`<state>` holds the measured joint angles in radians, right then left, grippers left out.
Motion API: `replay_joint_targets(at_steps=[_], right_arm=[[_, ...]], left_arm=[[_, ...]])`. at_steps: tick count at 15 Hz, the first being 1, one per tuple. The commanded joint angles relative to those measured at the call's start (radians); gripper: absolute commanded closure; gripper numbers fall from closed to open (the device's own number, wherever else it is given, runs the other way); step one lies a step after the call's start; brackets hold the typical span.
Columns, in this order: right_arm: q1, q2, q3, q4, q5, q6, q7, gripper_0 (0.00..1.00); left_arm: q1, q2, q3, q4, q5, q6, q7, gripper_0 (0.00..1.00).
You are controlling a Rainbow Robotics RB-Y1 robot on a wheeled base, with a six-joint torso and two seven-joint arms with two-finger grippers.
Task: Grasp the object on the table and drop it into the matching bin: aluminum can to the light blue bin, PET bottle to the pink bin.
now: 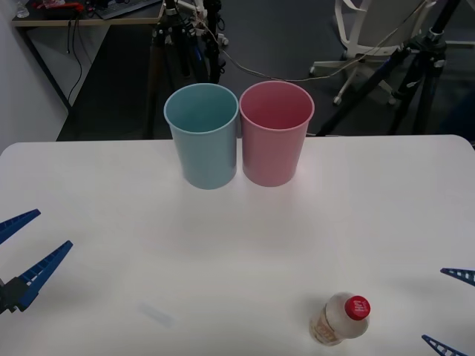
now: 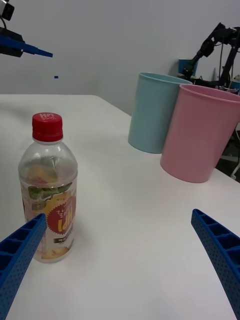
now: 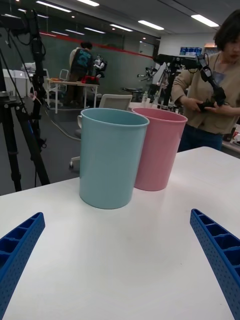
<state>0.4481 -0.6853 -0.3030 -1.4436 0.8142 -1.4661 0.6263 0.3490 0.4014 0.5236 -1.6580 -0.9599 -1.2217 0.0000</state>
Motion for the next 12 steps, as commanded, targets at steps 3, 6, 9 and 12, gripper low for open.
replay_joint_targets(at_steps=[3, 6, 9, 12], right_arm=[[-0.029, -0.068, 0.140, 0.081, 0.003, -0.036, 0.116, 0.00], [-0.103, -0.085, 0.228, 0.177, 0.002, -0.059, 0.190, 0.00], [-0.177, -0.085, 0.325, 0.273, 0.000, -0.069, 0.207, 0.00], [-0.209, -0.083, 0.389, 0.302, -0.010, -0.073, 0.214, 0.00]], left_arm=[[0.000, 0.000, 0.000, 0.000, 0.000, 0.000, 0.000, 0.00], [0.000, 0.000, 0.000, 0.000, 0.000, 0.000, 0.000, 0.00], [0.000, 0.000, 0.000, 0.000, 0.000, 0.000, 0.000, 0.00], [0.000, 0.000, 0.000, 0.000, 0.000, 0.000, 0.000, 0.00]])
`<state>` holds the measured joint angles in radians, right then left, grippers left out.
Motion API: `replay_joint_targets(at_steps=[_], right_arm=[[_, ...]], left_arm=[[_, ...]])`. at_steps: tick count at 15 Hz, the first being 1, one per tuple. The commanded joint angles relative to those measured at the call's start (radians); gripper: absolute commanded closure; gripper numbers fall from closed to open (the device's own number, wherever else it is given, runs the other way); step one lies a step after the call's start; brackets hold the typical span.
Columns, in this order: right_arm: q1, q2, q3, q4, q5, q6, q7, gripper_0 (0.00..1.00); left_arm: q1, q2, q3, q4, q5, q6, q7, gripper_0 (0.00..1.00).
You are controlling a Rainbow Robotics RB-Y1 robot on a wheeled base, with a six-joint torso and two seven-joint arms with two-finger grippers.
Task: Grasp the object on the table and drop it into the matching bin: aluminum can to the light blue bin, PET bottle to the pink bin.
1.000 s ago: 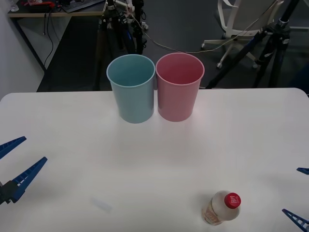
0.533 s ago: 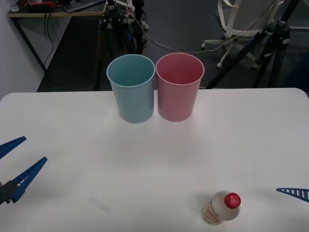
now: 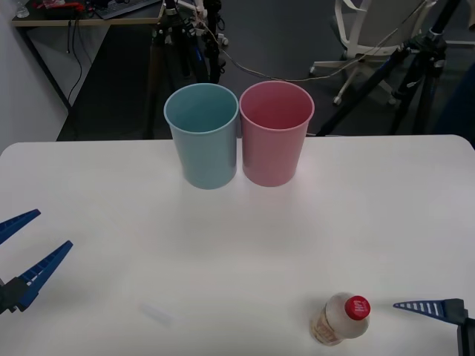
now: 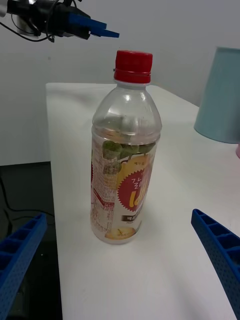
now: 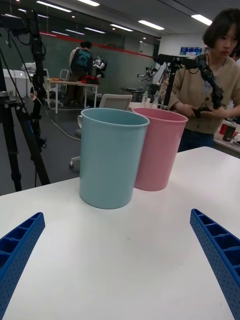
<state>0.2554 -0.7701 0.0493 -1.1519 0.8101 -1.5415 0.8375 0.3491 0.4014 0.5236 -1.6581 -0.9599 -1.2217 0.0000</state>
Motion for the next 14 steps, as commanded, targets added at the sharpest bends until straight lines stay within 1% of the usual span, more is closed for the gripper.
replay_joint_targets(at_steps=[1, 4, 9, 14], right_arm=[[-0.021, 0.003, 0.054, 0.011, -0.009, 0.003, 0.003, 0.00], [-0.051, 0.015, 0.095, 0.024, -0.023, 0.008, 0.003, 0.00], [-0.122, 0.084, 0.100, 0.093, 0.015, 0.009, -0.005, 0.00], [-0.159, 0.143, 0.100, 0.100, 0.054, 0.027, -0.023, 0.00]], left_arm=[[0.000, 0.000, 0.000, 0.000, 0.000, 0.000, 0.000, 0.00], [0.000, 0.000, 0.000, 0.000, 0.000, 0.000, 0.000, 0.00], [0.000, 0.000, 0.000, 0.000, 0.000, 0.000, 0.000, 0.00], [0.000, 0.000, 0.000, 0.000, 0.000, 0.000, 0.000, 0.00]])
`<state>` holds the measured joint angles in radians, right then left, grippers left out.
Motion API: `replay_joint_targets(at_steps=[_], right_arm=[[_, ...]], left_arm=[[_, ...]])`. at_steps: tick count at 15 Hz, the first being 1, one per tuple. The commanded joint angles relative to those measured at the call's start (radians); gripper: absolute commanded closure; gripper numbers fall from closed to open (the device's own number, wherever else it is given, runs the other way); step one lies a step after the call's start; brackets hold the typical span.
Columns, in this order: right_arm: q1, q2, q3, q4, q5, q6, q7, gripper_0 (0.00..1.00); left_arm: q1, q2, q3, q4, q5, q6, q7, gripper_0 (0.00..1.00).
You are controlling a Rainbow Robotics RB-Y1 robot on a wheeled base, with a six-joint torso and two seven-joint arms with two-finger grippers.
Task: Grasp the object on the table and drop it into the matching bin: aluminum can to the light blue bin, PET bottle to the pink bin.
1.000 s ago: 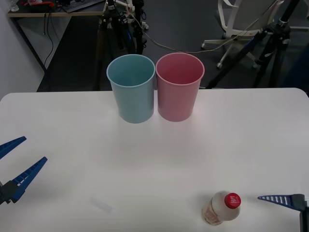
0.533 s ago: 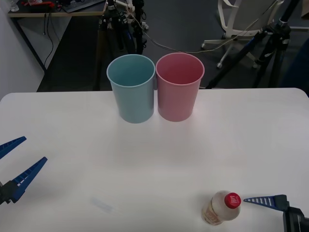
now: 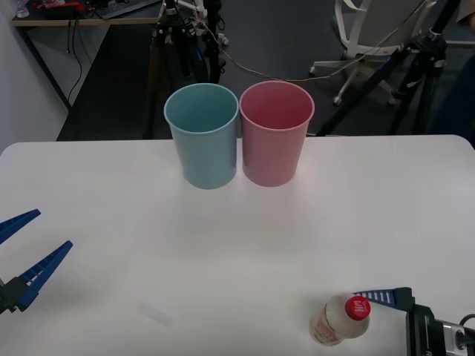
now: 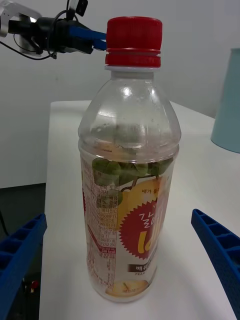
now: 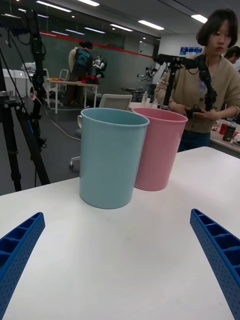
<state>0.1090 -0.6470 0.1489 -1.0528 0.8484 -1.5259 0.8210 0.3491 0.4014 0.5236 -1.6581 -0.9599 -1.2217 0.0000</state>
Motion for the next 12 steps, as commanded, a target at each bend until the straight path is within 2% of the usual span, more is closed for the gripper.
replay_joint_targets(at_steps=[1, 4, 11, 12], right_arm=[[-0.020, 0.032, 0.000, 0.000, 0.023, 0.016, -0.011, 0.00], [-0.035, 0.075, 0.000, -0.001, 0.052, 0.021, -0.023, 0.00], [-0.064, 0.118, 0.003, -0.009, 0.089, 0.023, -0.054, 0.00], [-0.068, 0.119, 0.003, -0.013, 0.094, 0.023, -0.054, 0.04]], left_arm=[[0.000, 0.000, 0.000, 0.000, 0.000, 0.000, 0.000, 0.00], [0.000, 0.000, 0.000, 0.000, 0.000, 0.000, 0.000, 0.00], [0.000, 0.000, 0.000, 0.000, 0.000, 0.000, 0.000, 0.00], [0.000, 0.000, 0.000, 0.000, 0.000, 0.000, 0.000, 0.00]])
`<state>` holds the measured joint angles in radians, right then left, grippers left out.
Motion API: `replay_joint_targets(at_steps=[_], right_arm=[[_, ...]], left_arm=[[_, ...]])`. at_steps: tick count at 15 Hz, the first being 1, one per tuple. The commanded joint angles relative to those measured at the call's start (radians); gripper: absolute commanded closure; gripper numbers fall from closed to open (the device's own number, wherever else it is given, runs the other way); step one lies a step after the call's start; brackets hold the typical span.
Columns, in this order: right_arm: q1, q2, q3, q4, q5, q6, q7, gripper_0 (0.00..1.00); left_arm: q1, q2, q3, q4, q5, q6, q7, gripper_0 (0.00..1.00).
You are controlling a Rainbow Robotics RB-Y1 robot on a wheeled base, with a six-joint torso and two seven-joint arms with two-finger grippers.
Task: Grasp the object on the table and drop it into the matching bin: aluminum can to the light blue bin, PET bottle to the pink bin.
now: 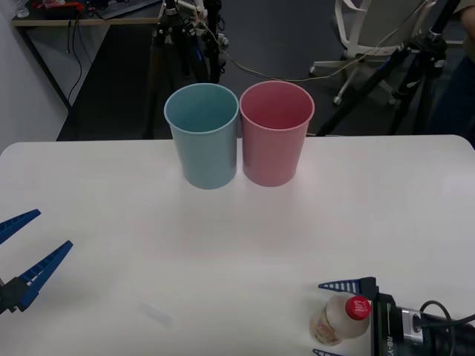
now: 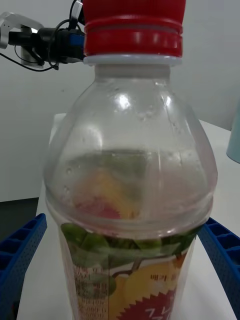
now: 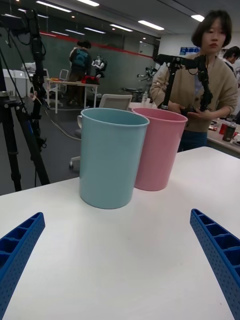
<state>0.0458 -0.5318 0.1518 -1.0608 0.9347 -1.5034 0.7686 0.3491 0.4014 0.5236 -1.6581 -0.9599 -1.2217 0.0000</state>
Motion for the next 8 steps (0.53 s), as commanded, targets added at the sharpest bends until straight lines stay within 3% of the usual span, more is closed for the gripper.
replay_joint_targets(at_steps=[1, 2, 8], right_arm=[[-0.004, 0.004, -0.001, -0.008, 0.012, 0.000, -0.005, 0.53], [-0.006, 0.003, -0.001, -0.008, 0.012, 0.000, -0.005, 1.00], [-0.004, -0.008, -0.011, -0.008, 0.010, 0.000, -0.009, 1.00]], left_arm=[[0.000, 0.000, 0.000, 0.000, 0.000, 0.000, 0.000, 0.00], [0.000, 0.000, 0.000, 0.000, 0.000, 0.000, 0.000, 0.00], [0.000, 0.000, 0.000, 0.000, 0.000, 0.000, 0.000, 0.00]])
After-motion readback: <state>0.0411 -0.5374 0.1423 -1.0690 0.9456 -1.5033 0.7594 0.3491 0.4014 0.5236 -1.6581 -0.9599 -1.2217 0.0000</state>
